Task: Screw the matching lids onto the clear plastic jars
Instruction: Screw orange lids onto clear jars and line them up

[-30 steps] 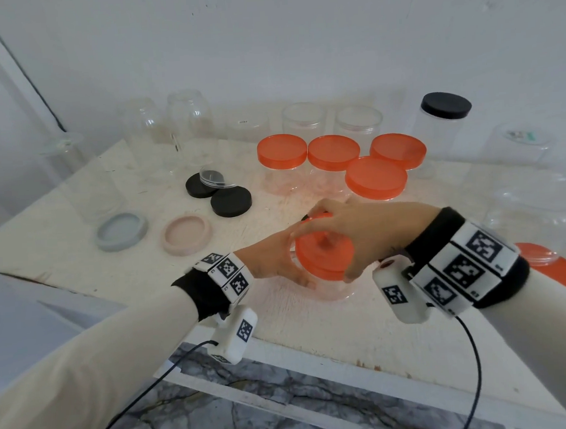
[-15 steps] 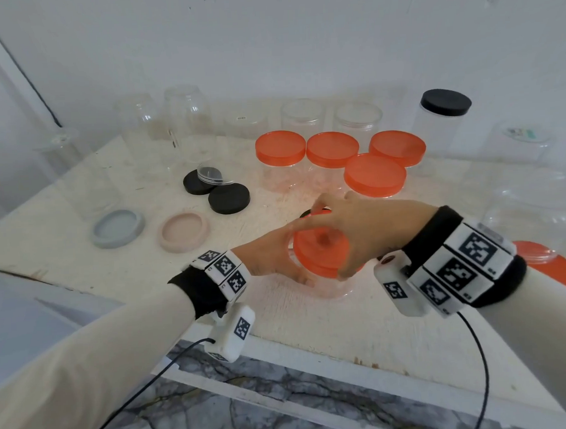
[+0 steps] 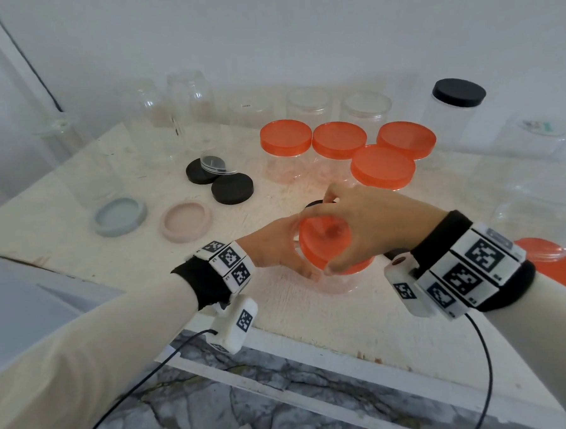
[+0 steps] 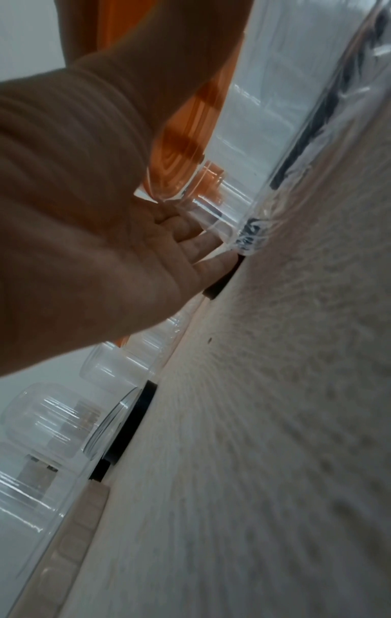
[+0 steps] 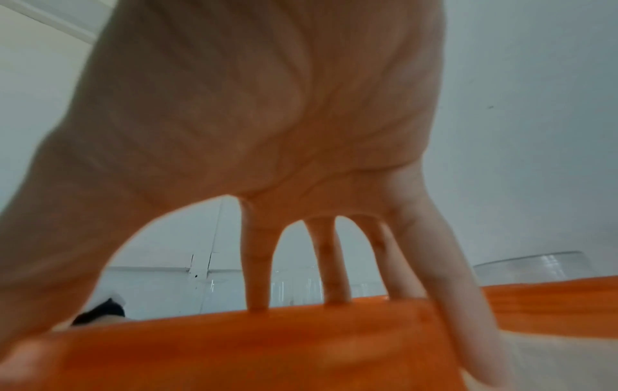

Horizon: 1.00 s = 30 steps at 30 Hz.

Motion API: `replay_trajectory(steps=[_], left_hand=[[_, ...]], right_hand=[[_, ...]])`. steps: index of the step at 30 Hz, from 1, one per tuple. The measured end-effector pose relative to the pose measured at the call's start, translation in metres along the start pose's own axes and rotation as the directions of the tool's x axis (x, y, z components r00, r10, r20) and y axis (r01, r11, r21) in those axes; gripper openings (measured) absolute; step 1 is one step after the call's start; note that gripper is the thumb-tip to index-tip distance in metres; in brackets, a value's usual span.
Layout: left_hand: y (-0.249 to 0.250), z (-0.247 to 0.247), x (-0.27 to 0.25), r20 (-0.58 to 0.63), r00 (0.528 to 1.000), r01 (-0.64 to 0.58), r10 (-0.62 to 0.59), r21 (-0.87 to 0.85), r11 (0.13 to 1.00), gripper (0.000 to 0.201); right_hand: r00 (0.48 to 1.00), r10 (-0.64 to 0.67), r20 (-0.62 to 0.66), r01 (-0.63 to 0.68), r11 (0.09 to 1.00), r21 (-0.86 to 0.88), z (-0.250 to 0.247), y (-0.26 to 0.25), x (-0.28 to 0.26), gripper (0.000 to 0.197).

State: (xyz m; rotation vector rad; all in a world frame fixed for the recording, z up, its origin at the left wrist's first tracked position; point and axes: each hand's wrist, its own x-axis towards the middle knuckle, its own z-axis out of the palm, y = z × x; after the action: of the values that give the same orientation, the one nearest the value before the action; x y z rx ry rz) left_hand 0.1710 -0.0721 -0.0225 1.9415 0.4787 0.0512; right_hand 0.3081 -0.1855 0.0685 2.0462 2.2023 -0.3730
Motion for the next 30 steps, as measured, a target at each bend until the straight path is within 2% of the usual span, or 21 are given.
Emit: replay_trajectory(steps=[6,14,18,20,22,26,30], left_hand=[[0.004,0.001,-0.002,-0.057,0.998,-0.018,0.023,0.091,0.996,0.088],[0.008,0.001,-0.006,-0.023,1.000,-0.005,0.008,0.099,0.995,0.088],[0.003,-0.007,-0.016,-0.070,0.997,0.000,0.017,0.226,0.974,0.092],[-0.001,-0.021,-0.025,-0.120,0.993,0.019,0.021,0.319,0.948,0.089],[-0.008,-0.039,-0.031,-0.187,0.982,0.047,0.040,0.440,0.897,0.077],[-0.022,-0.069,-0.034,-0.311,0.946,0.124,0.088,0.600,0.790,0.055],[-0.030,-0.078,-0.030,-0.295,0.955,0.222,-0.024,0.660,0.718,0.057]], right_hand=[[0.999,0.032,-0.039,-0.032,0.999,-0.001,0.005,0.000,0.002,0.085],[0.996,0.061,-0.058,-0.066,0.994,-0.085,0.011,-0.003,-0.003,0.083],[0.996,0.052,-0.075,-0.056,0.997,-0.052,0.012,-0.001,-0.007,0.084],[0.995,0.052,-0.080,-0.054,0.998,-0.022,0.010,0.002,-0.009,0.085],[0.993,0.060,-0.103,-0.061,0.998,-0.006,0.005,0.003,-0.011,0.086],[0.968,0.090,-0.233,-0.081,0.996,0.049,-0.014,-0.002,-0.007,0.088],[0.917,0.126,-0.378,-0.094,0.990,0.103,-0.021,-0.007,0.014,0.090]])
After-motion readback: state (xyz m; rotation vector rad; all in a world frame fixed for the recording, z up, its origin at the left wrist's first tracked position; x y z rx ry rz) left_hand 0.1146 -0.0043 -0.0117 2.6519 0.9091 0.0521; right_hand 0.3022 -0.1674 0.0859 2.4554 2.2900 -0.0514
